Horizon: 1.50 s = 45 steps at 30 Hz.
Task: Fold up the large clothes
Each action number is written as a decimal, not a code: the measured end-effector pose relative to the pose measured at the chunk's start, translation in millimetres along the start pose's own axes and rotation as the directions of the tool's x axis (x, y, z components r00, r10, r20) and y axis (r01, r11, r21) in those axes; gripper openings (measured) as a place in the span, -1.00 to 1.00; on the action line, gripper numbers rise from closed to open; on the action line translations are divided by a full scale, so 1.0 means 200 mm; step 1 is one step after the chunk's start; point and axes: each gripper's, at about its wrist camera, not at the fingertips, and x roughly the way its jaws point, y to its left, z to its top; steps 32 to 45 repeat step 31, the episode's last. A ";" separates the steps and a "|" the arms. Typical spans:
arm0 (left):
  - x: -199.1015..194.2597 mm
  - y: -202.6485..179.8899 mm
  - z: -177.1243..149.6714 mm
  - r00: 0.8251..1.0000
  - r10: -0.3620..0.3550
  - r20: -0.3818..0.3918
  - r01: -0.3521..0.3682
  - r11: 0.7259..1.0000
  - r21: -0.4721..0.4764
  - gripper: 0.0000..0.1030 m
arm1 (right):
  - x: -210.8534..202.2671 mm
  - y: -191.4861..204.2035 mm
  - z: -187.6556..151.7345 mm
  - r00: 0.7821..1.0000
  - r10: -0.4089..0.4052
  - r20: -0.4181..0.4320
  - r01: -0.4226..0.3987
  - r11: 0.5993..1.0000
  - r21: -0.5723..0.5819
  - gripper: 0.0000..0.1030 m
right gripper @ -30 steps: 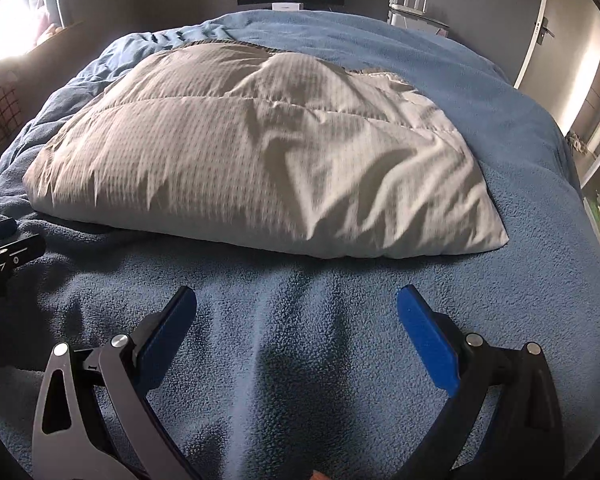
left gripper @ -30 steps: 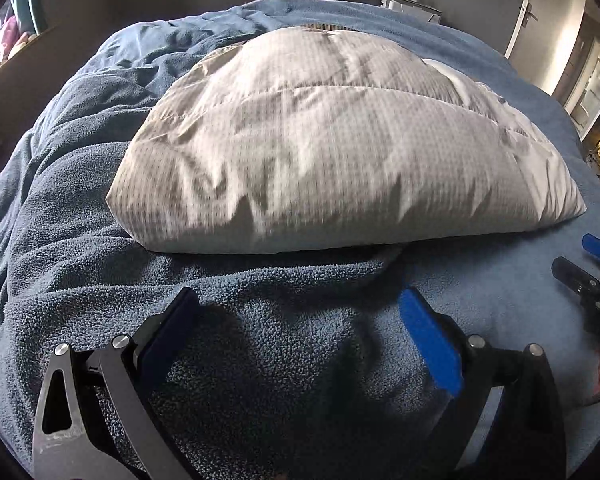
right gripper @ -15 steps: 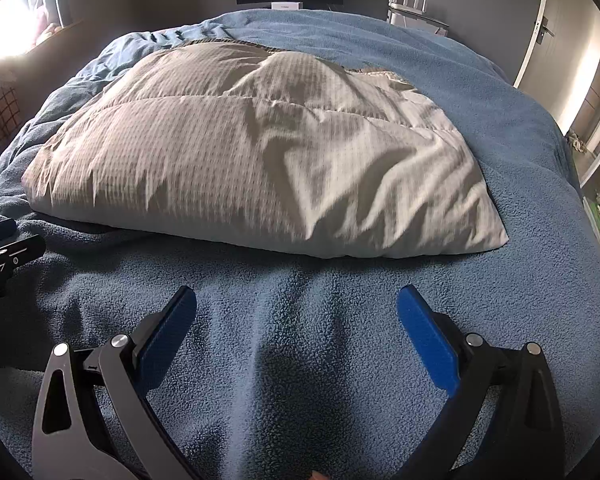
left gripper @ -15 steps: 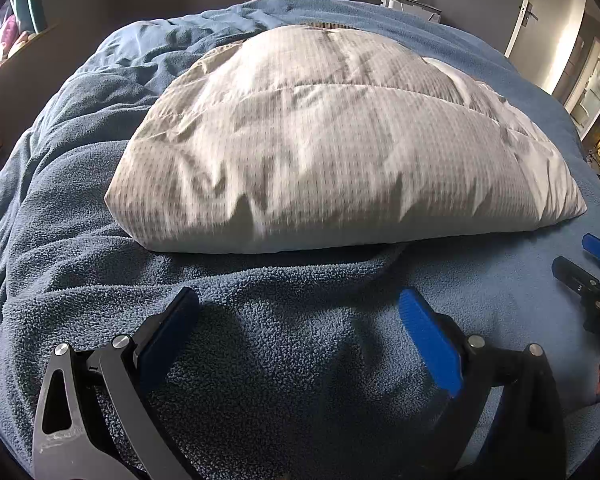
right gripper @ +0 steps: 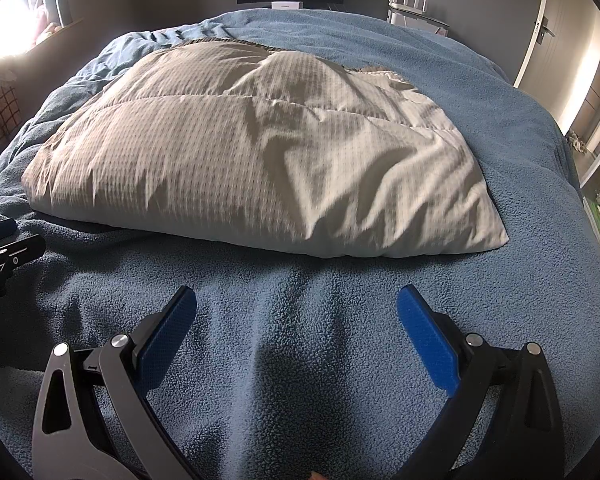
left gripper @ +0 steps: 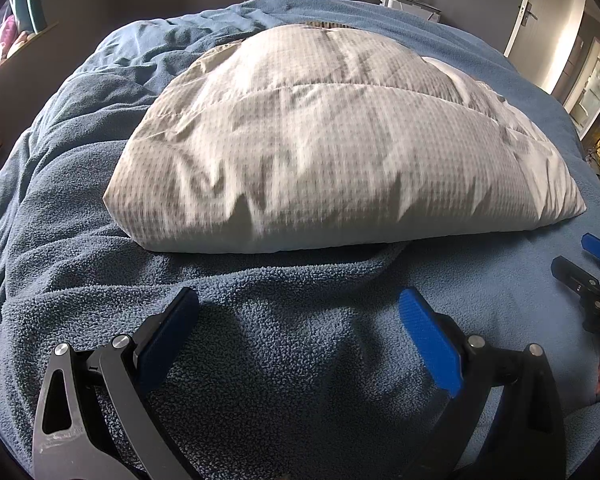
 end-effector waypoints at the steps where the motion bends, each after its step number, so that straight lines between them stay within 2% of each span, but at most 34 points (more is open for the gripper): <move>1: 0.00 0.00 0.00 1.000 0.001 0.001 -0.001 1.000 -0.001 0.87 | 0.00 0.00 0.00 1.000 0.000 0.000 0.000 1.000 0.000 0.85; 10: 0.01 -0.01 -0.01 1.000 0.023 -0.003 -0.023 1.000 0.003 0.87 | 0.00 0.00 0.00 1.000 0.000 -0.001 0.000 1.000 0.001 0.85; 21: -0.02 0.00 -0.01 1.000 0.003 0.015 -0.003 1.000 -0.001 0.87 | 0.00 0.00 -0.01 1.000 0.000 -0.003 0.000 1.000 0.001 0.85; 29: -0.01 -0.01 -0.01 1.000 0.031 0.004 -0.031 0.999 0.015 0.87 | 0.01 0.00 -0.02 1.000 -0.001 -0.004 0.001 1.000 -0.001 0.85; 45: -0.01 -0.01 -0.01 1.000 0.030 0.004 -0.030 0.999 0.012 0.87 | 0.00 0.00 -0.03 1.000 -0.001 -0.004 0.001 1.000 0.001 0.85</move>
